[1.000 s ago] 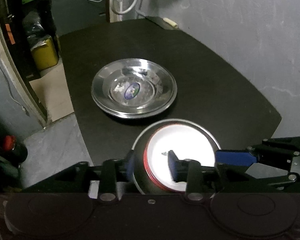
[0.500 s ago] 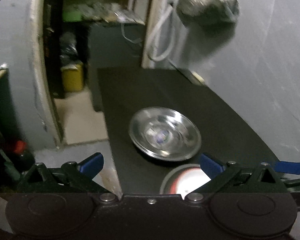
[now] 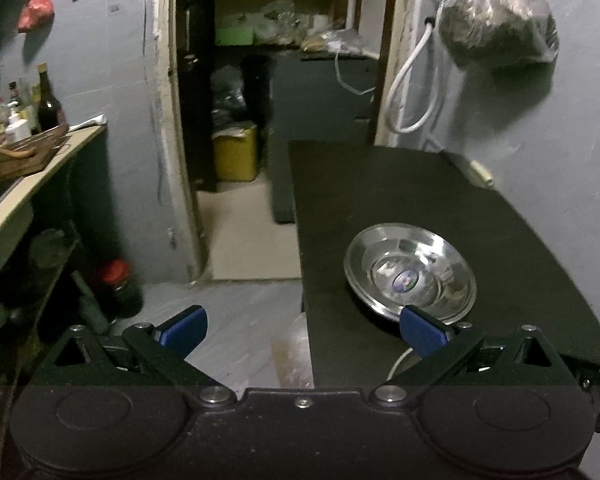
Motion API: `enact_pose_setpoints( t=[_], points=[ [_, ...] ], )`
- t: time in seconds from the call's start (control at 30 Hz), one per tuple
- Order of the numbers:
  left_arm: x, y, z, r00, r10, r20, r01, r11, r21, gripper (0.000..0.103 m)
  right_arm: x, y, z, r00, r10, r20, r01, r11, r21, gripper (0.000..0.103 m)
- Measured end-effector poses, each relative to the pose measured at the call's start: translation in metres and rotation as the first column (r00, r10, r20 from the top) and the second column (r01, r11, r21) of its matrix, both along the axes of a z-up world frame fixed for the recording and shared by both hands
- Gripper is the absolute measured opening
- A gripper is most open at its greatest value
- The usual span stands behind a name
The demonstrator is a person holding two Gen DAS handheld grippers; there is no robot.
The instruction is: Organize plates and bowls
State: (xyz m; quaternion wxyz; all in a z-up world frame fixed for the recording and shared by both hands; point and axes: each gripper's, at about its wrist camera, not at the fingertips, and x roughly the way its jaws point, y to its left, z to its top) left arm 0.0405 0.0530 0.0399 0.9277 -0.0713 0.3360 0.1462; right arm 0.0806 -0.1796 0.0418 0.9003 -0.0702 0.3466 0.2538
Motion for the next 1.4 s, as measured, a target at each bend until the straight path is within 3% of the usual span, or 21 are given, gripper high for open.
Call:
enact_pose_setpoints(
  t=[0.17,0.4,0.6,0.7,0.97,1.13,1.3,1.4],
  points=[
    [0.004,-0.024,0.011,0.997,0.033,-0.063,-0.027,0.996,0.088,0.102,0.018,-0.013,-0.002,0.997,0.04,-0.062,-0.039,0.999,0.022,0.103],
    [-0.004,-0.038,0.016,0.983,0.124,-0.132,-0.106,0.985,0.135,0.102,0.027,-0.029,-0.021,0.987,0.044,-0.152,-0.043,0.999,0.009,0.103],
    [0.005,-0.029,0.004,0.935,0.247,-0.256,-0.201,0.96,0.195,0.102,0.031,-0.046,-0.031,0.982,0.017,-0.188,-0.017,1.0,-0.001,0.103],
    [0.007,-0.021,-0.002,0.921,0.261,-0.288,-0.21,0.958,0.197,0.102,0.034,-0.053,-0.03,0.982,-0.007,-0.188,0.009,1.0,0.009,0.103],
    [0.018,0.005,-0.023,0.942,0.169,-0.29,-0.126,0.979,0.163,0.102,0.034,-0.051,-0.023,0.984,-0.059,-0.168,0.056,0.998,-0.02,0.103],
    [0.021,0.041,-0.048,0.93,0.166,-0.328,-0.131,0.983,0.125,0.102,0.031,-0.04,-0.025,0.978,-0.089,-0.191,0.082,0.996,-0.044,0.103],
    [0.018,0.056,-0.05,0.958,0.0,-0.287,0.01,0.999,0.036,0.1,0.033,-0.021,-0.034,0.961,-0.116,-0.251,0.103,0.993,-0.064,0.103],
    [0.016,0.057,-0.048,0.954,-0.133,-0.267,0.124,0.991,-0.049,0.101,0.029,-0.008,-0.032,0.955,-0.159,-0.249,0.138,0.986,-0.098,0.103]
  ],
)
